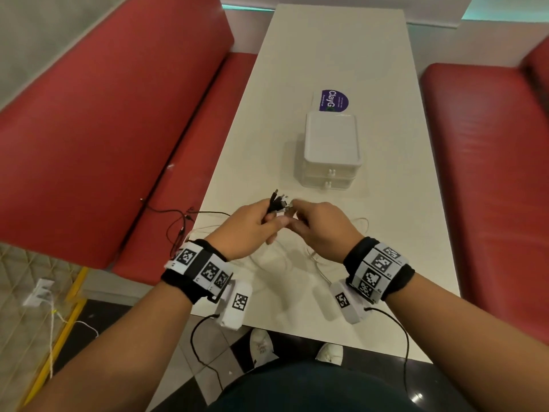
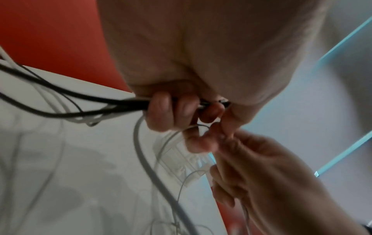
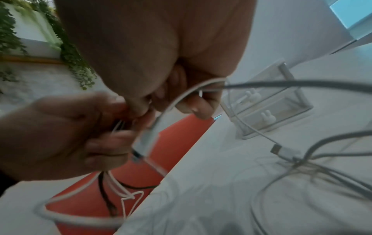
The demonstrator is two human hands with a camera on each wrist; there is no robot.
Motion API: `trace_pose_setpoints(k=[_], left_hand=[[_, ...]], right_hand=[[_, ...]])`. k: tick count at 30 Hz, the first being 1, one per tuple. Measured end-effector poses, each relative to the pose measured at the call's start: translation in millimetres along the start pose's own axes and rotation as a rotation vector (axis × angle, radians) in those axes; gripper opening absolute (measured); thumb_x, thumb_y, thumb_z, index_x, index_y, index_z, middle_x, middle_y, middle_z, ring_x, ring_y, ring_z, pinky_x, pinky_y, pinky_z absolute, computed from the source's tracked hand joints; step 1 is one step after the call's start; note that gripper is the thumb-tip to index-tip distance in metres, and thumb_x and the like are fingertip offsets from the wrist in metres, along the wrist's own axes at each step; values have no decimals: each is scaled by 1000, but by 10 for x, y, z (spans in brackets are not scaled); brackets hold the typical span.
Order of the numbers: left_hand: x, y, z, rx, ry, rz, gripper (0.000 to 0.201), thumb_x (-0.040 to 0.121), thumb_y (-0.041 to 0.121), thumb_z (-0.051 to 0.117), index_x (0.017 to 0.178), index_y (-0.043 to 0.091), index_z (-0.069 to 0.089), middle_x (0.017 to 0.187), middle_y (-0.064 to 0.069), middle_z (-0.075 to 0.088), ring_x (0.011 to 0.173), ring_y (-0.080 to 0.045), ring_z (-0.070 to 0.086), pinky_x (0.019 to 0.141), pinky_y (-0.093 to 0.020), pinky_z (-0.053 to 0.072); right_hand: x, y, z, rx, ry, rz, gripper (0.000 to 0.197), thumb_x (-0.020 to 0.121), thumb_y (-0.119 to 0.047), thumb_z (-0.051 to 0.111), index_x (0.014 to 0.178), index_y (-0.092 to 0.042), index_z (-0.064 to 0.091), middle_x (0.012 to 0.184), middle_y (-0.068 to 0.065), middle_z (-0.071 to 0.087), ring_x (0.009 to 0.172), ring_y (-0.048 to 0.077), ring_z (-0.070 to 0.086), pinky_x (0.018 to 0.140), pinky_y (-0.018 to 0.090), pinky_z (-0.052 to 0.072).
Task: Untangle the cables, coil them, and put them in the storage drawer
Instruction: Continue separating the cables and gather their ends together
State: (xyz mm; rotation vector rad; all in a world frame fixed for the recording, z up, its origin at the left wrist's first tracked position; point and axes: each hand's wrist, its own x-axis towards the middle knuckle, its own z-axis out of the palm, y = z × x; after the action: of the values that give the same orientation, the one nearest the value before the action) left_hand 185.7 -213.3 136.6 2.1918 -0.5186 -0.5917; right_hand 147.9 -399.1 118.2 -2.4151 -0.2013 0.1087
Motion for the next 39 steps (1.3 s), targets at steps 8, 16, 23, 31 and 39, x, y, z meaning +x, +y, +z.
trace_pose_setpoints(k=[8, 16, 23, 31, 39], left_hand=[[-51, -256, -522, 123, 255, -114, 52, 89, 35, 71, 62, 17, 31, 54, 5, 36, 49, -12, 36, 56, -33, 30], [-144, -748, -552, 486, 309, -417, 36, 85, 57, 62, 92, 23, 70, 88, -8, 70, 85, -34, 65, 74, -40, 54], [-230, -416, -492, 841, 436, -68, 27, 87, 27, 65, 104, 12, 51, 121, -3, 47, 67, -33, 64, 51, -39, 47], [-98, 98, 125, 49, 95, 40, 15, 97, 35, 55, 104, 22, 54, 71, 14, 56, 63, -10, 57, 64, -32, 43], [-102, -223, -441, 208, 314, -68, 41, 91, 34, 69, 61, 32, 40, 53, 10, 40, 57, -10, 47, 54, -26, 32]], right_hand=[[-221, 391, -225, 24, -68, 141, 46, 102, -51, 46, 75, -15, 54, 60, -9, 60, 57, 11, 51, 61, 35, 44], [-198, 267, -466, 49, -106, 151, 27, 99, -35, 58, 76, -25, 70, 49, -11, 54, 45, 7, 45, 53, 27, 37], [-126, 196, -286, -492, -223, 150, 28, 98, -38, 50, 91, -23, 72, 81, -2, 68, 78, 23, 64, 65, 32, 47], [3, -77, -178, 60, 6, 22, 25, 100, -38, 55, 82, -25, 66, 58, -9, 56, 53, 9, 47, 59, 36, 43], [-149, 229, -331, 74, -99, 214, 42, 95, -54, 58, 73, -20, 68, 49, -14, 58, 45, 4, 49, 56, 28, 38]])
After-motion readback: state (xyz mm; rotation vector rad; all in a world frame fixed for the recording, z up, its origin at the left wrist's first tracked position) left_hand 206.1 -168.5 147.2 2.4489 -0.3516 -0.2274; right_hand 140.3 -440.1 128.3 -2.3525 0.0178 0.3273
